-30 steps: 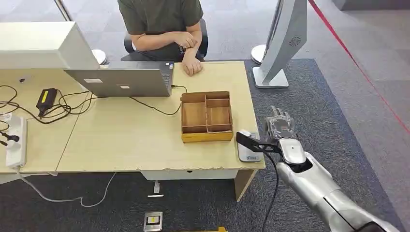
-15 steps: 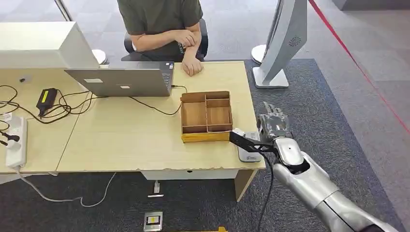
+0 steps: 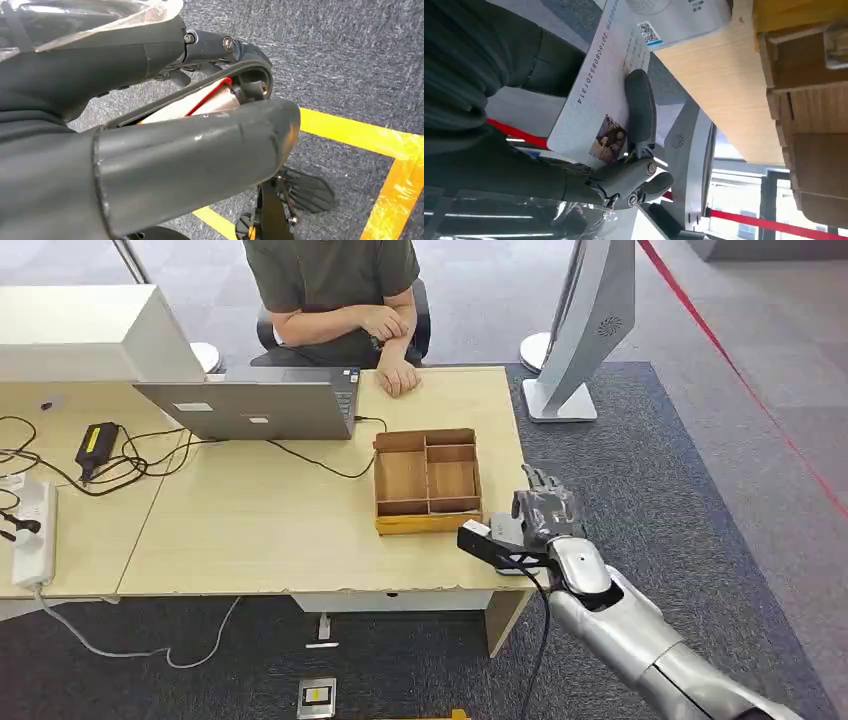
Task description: Pass the card to the sensor for recognition and then transmit it.
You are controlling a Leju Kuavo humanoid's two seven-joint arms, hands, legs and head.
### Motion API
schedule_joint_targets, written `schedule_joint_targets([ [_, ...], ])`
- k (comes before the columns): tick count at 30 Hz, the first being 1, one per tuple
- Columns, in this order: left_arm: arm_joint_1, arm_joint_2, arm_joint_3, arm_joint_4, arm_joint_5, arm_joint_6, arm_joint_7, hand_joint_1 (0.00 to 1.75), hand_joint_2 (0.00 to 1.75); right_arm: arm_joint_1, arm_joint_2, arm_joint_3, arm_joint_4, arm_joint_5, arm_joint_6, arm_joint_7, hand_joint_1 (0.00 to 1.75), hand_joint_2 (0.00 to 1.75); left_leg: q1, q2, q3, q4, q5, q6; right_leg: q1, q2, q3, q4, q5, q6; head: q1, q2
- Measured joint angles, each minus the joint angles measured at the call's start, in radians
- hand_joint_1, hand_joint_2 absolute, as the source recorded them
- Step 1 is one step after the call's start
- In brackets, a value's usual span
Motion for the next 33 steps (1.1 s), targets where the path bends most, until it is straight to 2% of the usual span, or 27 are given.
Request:
schedule_joint_targets([
  [17,0.000,0.000,0.000,0.000,0.001,0.005,0.005,0.00,0.00,0.022,0.025,-0.003,0.035,0.002,0.010,-0.003,1.75,1.75,0.000,0.000,0.000,0.000,0.000,0.000,0.000,0.000,0.000,0.000,0.000,0.000,0.000,0.000],
  [25,0.000,0.000,0.000,0.000,-0.002,0.006,0.008,0.00,0.00,0.013,0.002,-0.021,0.009,0.010,0.042,0.040,1.75,1.75,0.000,0.000,0.000,0.000,0.000,0.000,0.000,0.000,0.000,0.000,0.000,0.000,0.000,0.000],
  [33,0.000,0.001,0.000,0.000,-0.007,-0.004,0.008,0.00,0.00,0.022,-0.023,-0.034,-0.034,-0.004,0.063,0.055,1.75,1.75,0.000,0.000,0.000,0.000,0.000,0.000,0.000,0.000,0.000,0.000,0.000,0.000,0.000,0.000],
])
